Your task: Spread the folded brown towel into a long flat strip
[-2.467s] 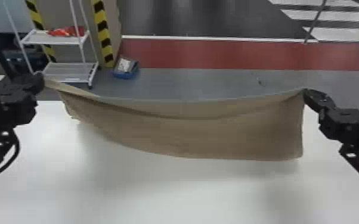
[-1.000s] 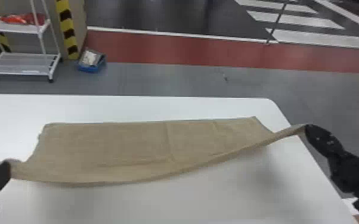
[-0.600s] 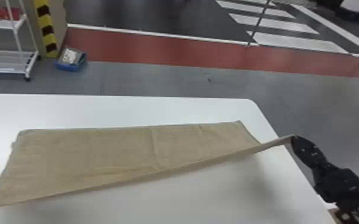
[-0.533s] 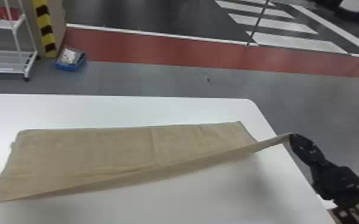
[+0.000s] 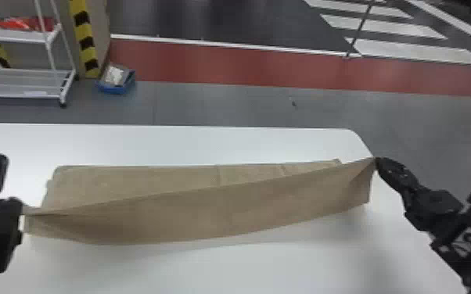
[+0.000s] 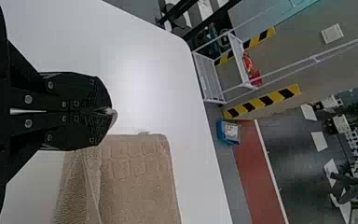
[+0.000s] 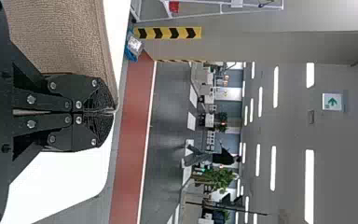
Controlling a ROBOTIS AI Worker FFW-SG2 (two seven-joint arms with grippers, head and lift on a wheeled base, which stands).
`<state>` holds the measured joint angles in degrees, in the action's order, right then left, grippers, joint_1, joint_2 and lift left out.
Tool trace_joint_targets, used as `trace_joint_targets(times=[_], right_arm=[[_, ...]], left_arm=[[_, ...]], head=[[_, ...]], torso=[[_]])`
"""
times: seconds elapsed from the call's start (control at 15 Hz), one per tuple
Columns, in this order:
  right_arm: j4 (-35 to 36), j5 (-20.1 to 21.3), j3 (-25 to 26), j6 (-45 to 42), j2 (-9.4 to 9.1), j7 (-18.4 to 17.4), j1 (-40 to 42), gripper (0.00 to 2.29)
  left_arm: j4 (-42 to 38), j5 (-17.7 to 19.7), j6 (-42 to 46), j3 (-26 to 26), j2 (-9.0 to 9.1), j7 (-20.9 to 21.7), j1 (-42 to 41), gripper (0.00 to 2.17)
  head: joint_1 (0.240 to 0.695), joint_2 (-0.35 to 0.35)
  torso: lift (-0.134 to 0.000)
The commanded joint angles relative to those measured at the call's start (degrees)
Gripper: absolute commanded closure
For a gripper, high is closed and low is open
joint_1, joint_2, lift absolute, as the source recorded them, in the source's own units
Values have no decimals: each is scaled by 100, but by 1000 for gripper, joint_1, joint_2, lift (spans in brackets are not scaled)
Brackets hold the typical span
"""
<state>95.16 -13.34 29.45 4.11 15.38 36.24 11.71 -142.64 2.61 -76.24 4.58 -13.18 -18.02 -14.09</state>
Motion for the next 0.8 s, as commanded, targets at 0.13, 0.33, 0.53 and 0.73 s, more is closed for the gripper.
trace_joint_targets(times=[0.13, 0.33, 0.53, 0.73], right_arm=[[-921, 297, -334, 113, 193, -11, -722, 1180], [-1571, 297, -422, -81, 272, -11, -1065, 1180], [-1932, 288, -431, -344, 325, -3, -1241, 1180], [-2090, 183, -422, -379, 413, -11, -1338, 1180]], left_arm=[[1045, -15, 16, 351, 79, -96, 926, 1379], [1792, -23, 174, 588, 131, -184, 1559, 1379], [2337, -146, 174, 781, 140, -228, 2068, 1379], [2513, -173, 174, 746, 149, -228, 2200, 1379]], head=[[695, -197], [695, -196], [695, -201], [695, -202]], torso=[[-125], [-125], [-125], [-125]])
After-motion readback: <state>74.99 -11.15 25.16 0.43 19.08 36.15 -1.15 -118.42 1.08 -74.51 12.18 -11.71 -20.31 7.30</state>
